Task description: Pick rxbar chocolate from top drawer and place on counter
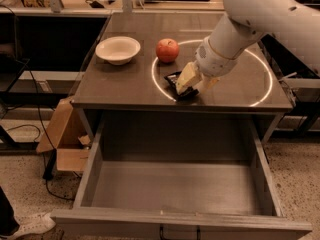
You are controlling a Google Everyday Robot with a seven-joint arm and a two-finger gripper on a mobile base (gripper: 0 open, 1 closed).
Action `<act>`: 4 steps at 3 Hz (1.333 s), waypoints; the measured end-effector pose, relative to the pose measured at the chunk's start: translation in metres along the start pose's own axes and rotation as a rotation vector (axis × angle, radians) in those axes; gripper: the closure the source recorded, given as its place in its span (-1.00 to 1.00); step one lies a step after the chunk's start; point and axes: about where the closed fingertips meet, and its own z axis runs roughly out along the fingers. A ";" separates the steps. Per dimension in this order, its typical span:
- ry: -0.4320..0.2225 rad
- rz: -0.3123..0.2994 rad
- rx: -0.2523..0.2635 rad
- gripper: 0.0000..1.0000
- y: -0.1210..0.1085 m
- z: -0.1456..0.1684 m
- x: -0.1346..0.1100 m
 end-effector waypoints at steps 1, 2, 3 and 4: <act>0.010 0.006 -0.009 1.00 0.002 0.011 -0.004; 0.015 0.005 -0.014 1.00 0.003 0.012 -0.005; 0.016 0.005 -0.014 0.63 0.003 0.012 -0.005; 0.016 0.005 -0.014 0.17 0.003 0.012 -0.005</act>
Offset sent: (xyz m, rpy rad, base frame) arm 0.0138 0.0133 -0.0210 0.0307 0.0452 0.0135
